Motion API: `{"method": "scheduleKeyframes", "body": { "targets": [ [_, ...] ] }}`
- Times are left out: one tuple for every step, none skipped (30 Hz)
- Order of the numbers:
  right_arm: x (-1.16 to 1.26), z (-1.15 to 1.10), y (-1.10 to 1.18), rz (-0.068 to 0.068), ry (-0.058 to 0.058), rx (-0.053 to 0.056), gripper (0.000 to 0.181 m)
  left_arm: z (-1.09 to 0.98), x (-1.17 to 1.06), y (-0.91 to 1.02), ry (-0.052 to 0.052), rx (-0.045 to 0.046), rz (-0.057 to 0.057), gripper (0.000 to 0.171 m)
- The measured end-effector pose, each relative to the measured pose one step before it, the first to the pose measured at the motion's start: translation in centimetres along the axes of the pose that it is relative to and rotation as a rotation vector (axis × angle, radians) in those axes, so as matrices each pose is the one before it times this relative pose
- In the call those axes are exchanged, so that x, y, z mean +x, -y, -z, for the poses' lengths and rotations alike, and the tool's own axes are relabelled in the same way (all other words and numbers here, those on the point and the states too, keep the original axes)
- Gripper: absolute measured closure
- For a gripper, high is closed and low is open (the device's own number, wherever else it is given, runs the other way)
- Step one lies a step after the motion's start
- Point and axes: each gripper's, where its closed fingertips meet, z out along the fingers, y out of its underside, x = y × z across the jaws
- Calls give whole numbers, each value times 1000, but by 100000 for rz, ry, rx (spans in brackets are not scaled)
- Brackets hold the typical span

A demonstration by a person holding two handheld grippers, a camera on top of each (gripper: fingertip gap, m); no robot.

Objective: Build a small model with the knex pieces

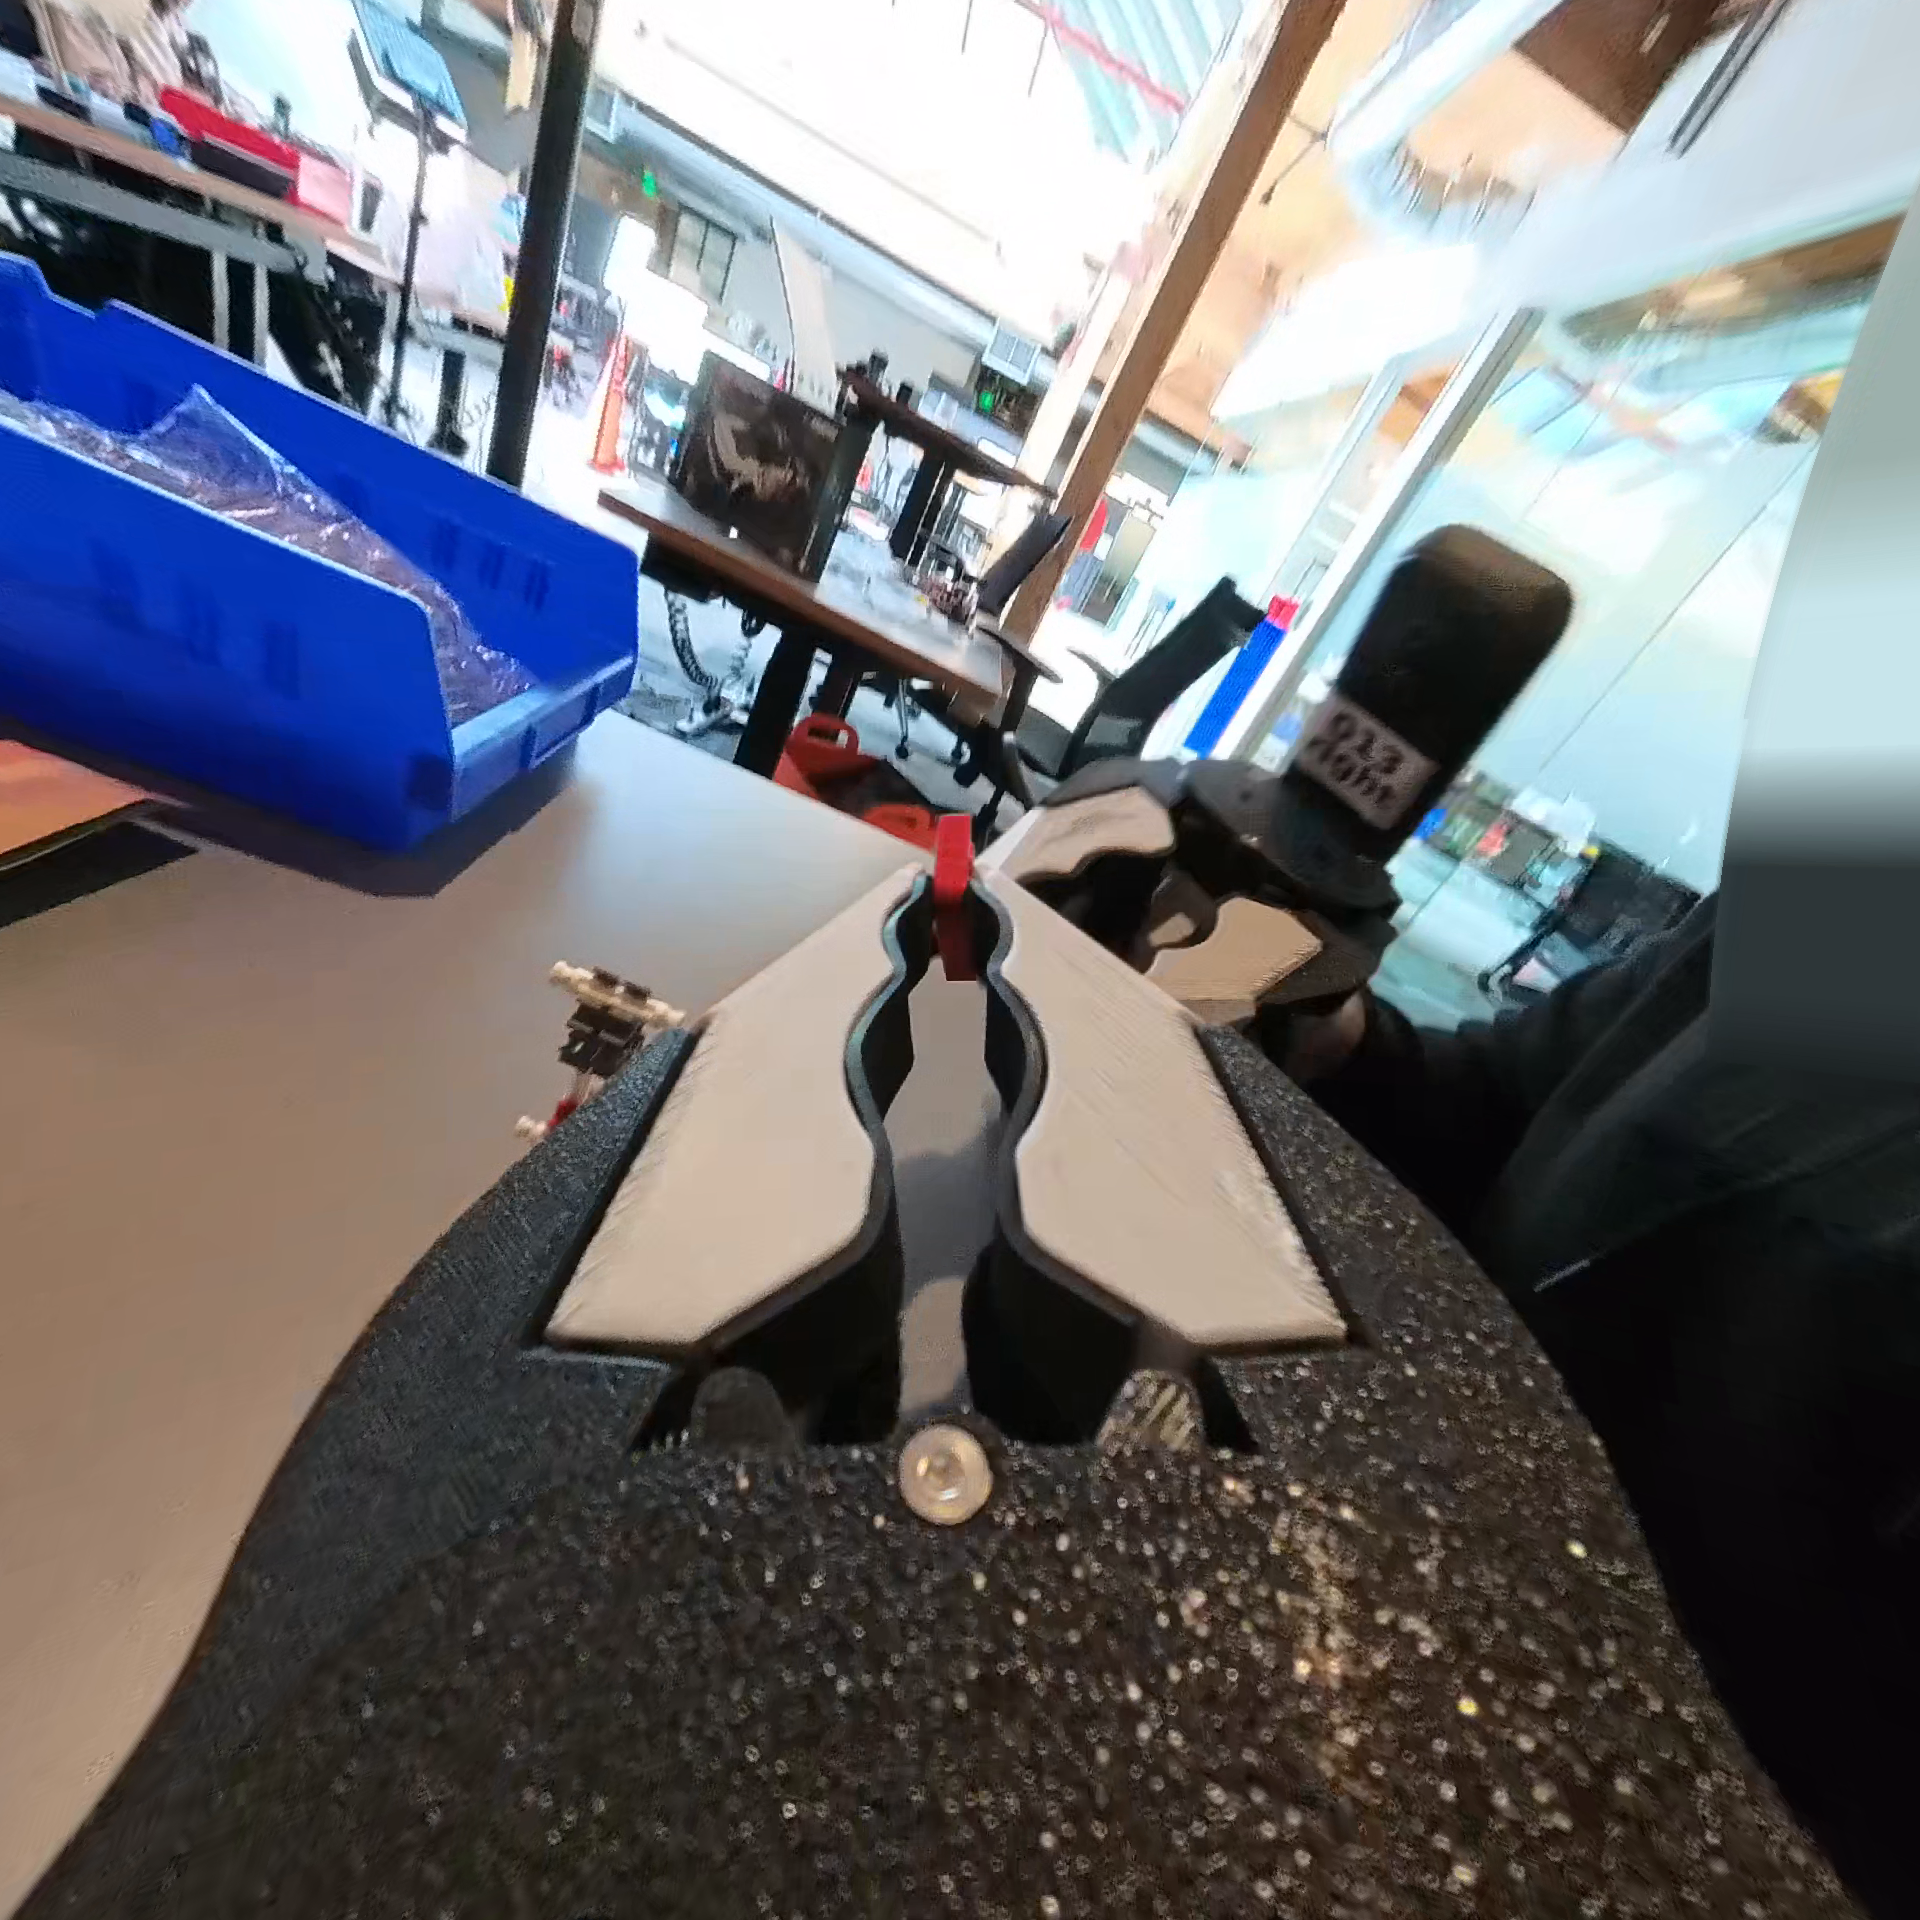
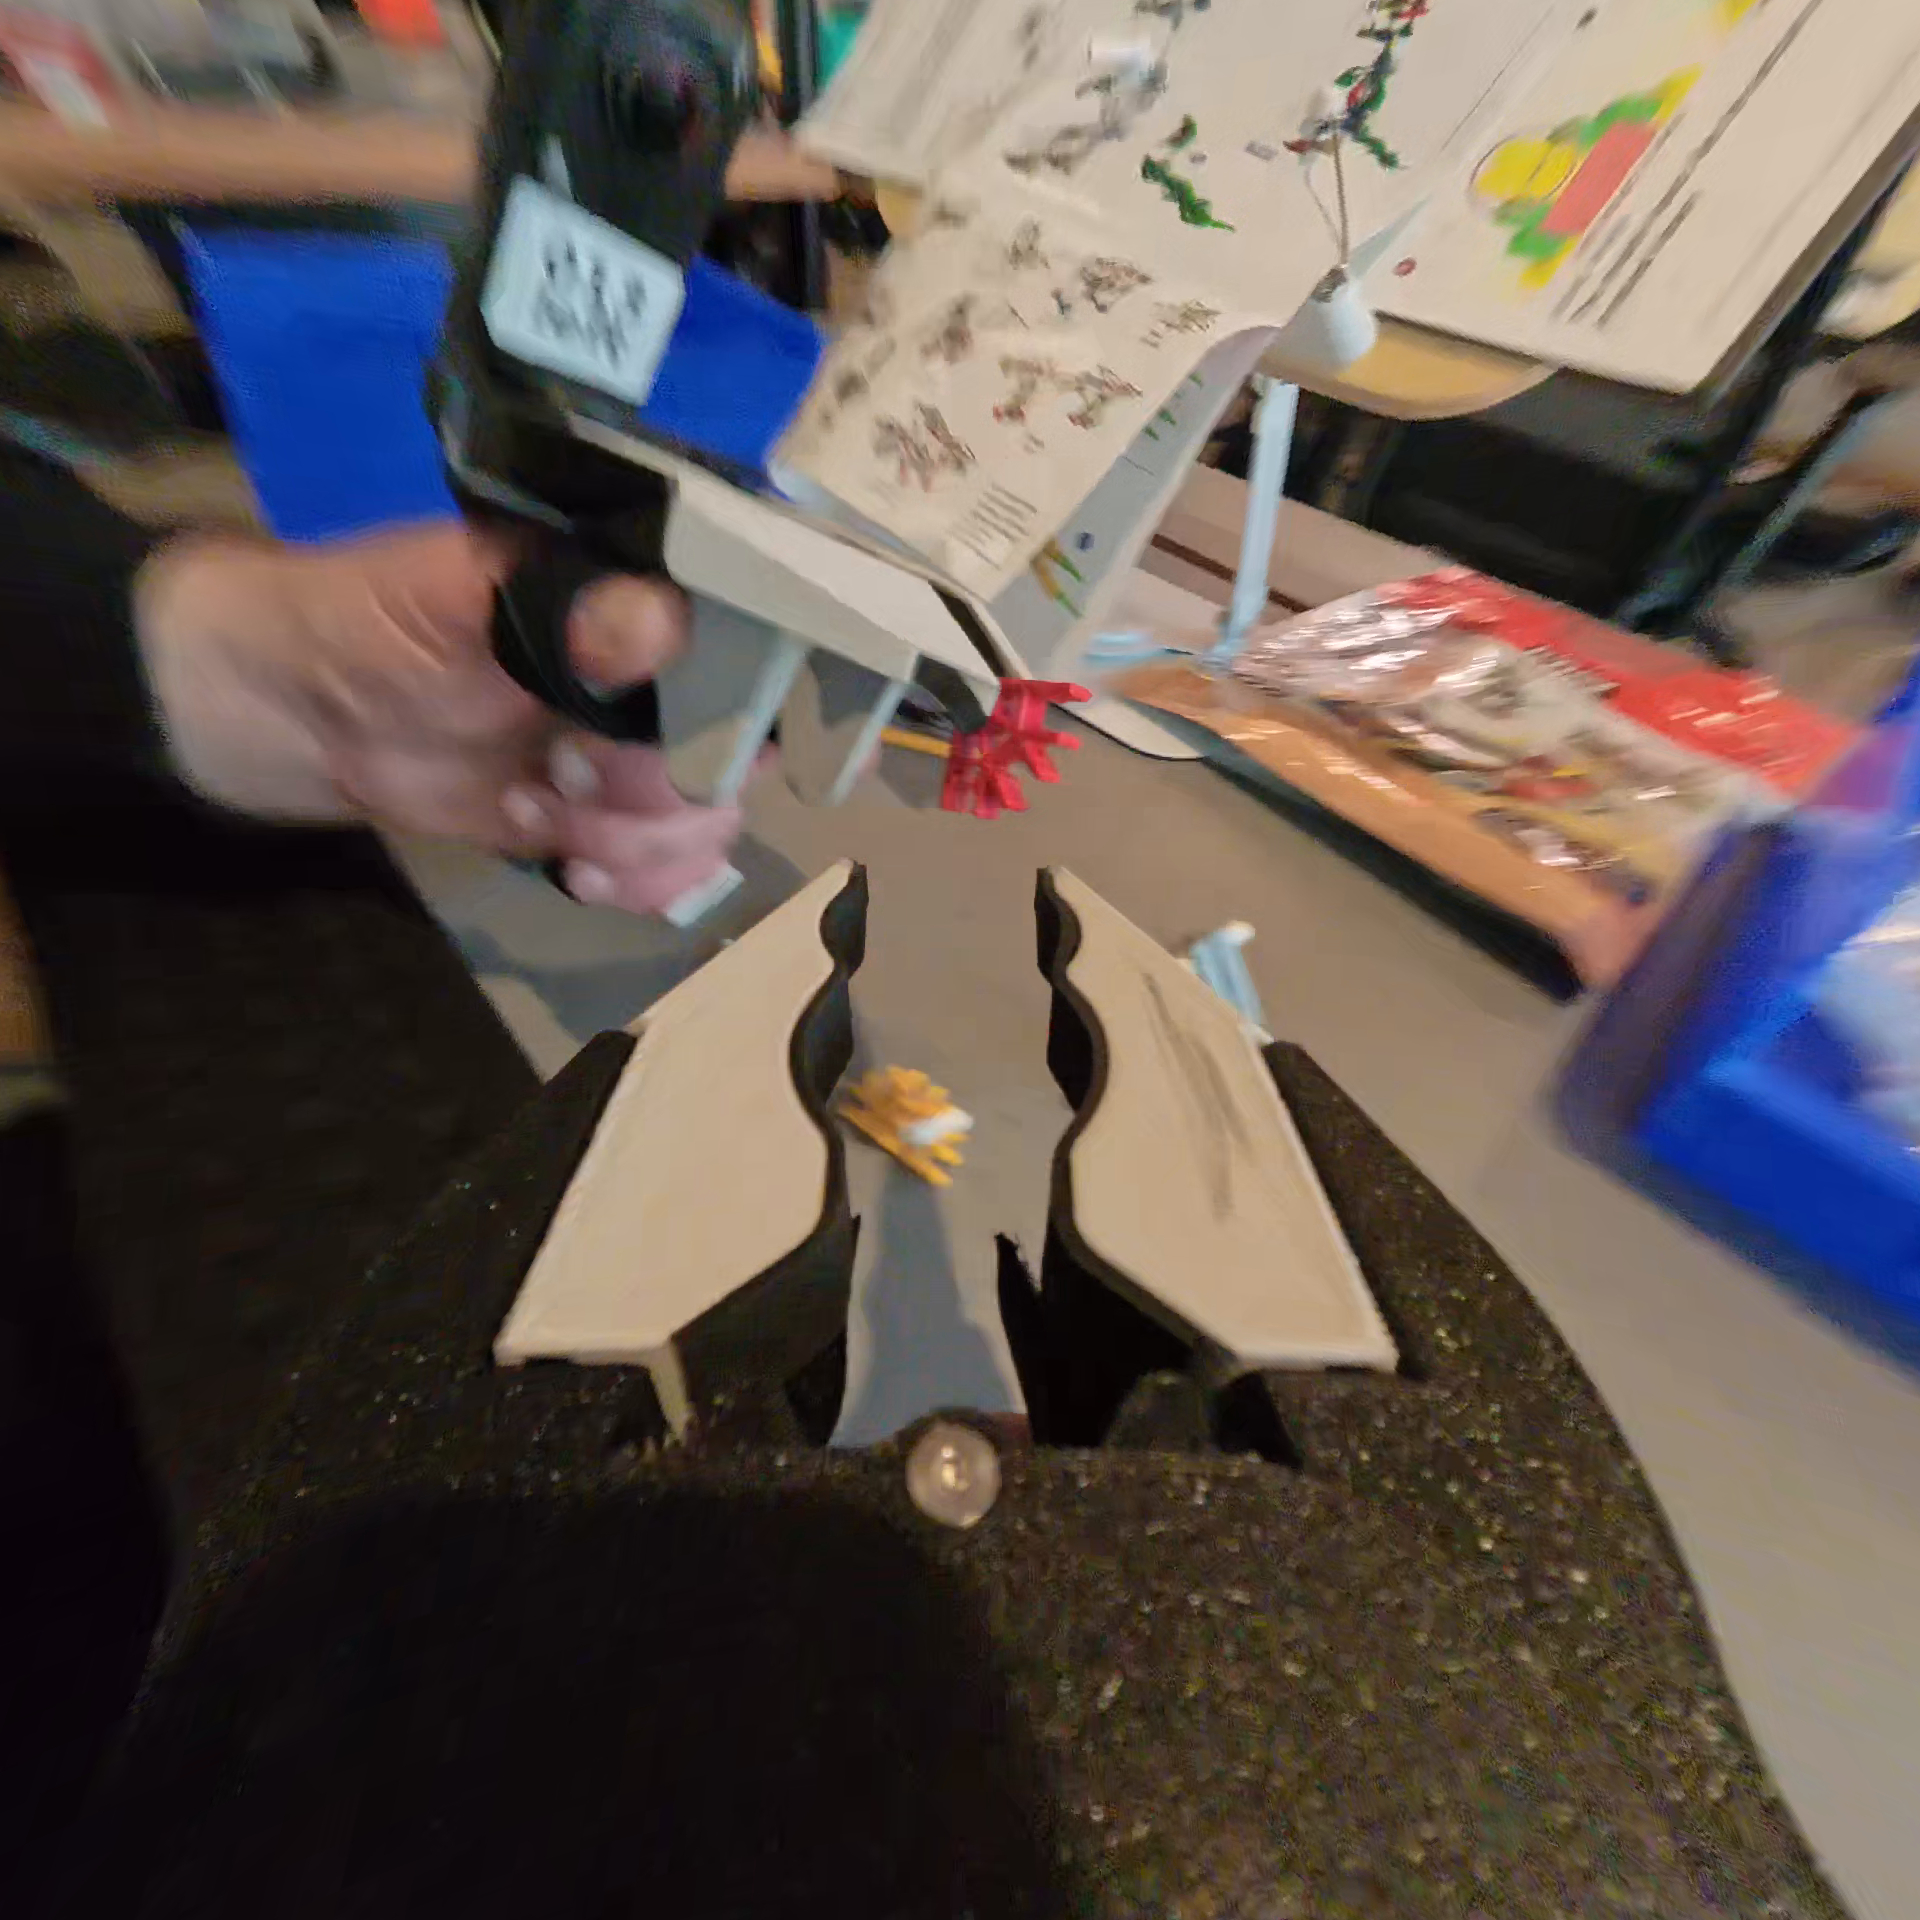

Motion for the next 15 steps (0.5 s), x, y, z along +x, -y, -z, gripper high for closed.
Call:
{"method": "scheduleKeyframes", "body": {
  "targets": [
    [-549,-54,438,-10378,6373,4082,149,-64,137,296,-76,3431,-123,166],
    [-501,24,607,-9365,6251,4852,150,-106,239,146,-1184,2173,463,166],
    [-226,71,604,-7813,4348,4590,153,-98,273,82,-1590,1573,839,166],
    [63,78,457,-5336,2080,3562,158,-9,247,246,-1240,2539,385,167],
    [228,88,383,-3349,626,2867,161,-12,264,223,-1655,1967,1211,167],
    [106,131,478,-2551,1065,3571,164,-9,319,207,-1976,1762,1361,166],
    [-170,122,504,-2993,2699,3649,168,20,272,309,-1213,2432,20,166],
    [-346,120,572,-3326,3422,3963,171,-35,239,72,-1194,949,86,167],
    [-110,90,428,-2239,1459,3014,173,-69,230,-16,-1225,622,734,166],
    [-57,-43,36,-1108,864,297,173,-20,6,102,20,1697,738,166],
    [-69,-17,13,-862,1025,130,174,23,1,46,-371,1302,946,167],
    [-93,37,105,-689,1295,679,175,18,40,-45,-876,559,668,166],
    [-37,61,-69,-368,1031,-492,175,2,14,-86,-777,-226,736,167],
    [110,88,-164,114,310,-1487,176,11,-109,-186,295,-1808,-83,165],
    [126,130,-172,651,372,-2138,176,45,-181,-156,1242,-2414,-1773,165]
  ]
}}
